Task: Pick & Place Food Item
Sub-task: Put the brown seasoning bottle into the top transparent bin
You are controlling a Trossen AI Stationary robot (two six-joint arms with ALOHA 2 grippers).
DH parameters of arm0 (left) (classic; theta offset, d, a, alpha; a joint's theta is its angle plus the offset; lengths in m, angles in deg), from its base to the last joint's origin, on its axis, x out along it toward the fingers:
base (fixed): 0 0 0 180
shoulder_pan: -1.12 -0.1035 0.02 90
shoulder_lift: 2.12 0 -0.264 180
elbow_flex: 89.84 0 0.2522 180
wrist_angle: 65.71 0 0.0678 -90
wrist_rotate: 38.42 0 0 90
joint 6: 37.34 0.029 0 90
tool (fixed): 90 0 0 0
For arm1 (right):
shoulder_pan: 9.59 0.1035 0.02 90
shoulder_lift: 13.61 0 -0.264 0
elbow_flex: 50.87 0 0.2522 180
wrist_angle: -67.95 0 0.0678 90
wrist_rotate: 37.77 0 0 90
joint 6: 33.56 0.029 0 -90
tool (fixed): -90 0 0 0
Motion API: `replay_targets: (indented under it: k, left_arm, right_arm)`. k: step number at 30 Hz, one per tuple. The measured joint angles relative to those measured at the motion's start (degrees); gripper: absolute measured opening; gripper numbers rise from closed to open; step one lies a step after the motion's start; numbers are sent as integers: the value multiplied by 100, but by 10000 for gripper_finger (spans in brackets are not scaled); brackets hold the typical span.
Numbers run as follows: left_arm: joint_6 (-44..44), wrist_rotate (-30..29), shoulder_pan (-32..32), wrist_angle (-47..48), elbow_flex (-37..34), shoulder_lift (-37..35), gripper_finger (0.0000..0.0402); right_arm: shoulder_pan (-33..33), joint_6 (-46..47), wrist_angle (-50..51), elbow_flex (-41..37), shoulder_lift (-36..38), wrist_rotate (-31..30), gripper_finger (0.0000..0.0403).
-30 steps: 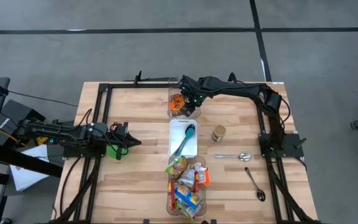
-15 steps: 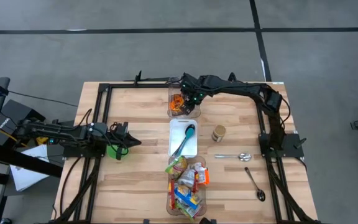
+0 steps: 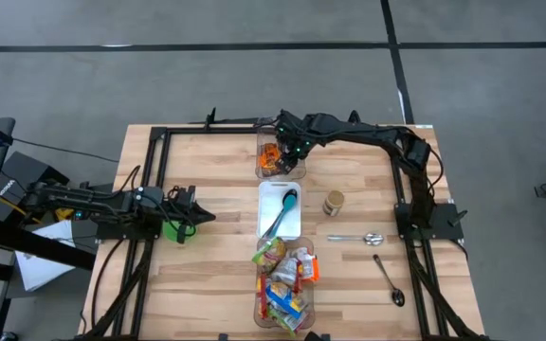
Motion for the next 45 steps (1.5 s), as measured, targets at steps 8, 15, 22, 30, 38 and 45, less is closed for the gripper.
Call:
replay_targets:
  k: [8,15,22,30,38,45]
  left_arm:
    - [0,0,0,0,0,0,0]
    - [0,0,0,0,0,0,0]
    - [0,0,0,0,0,-1,0]
    - [0,0,0,0,0,-1,0]
    - [0,0,1,0,0,0,0]
    - [0,0,0,0,0,0,0]
  right_arm:
    - [59,34,-52,-47,7,-2,171]
    - [76,120,-117,-518,13,23,171]
    - [79,144,-358,-564,11,24,171]
    - [-52,150,-501,-564,11,65,171]
    - [-86,26,-516,-564,11,84,186]
    - [-82,-48,-540,-562,9,44,220]
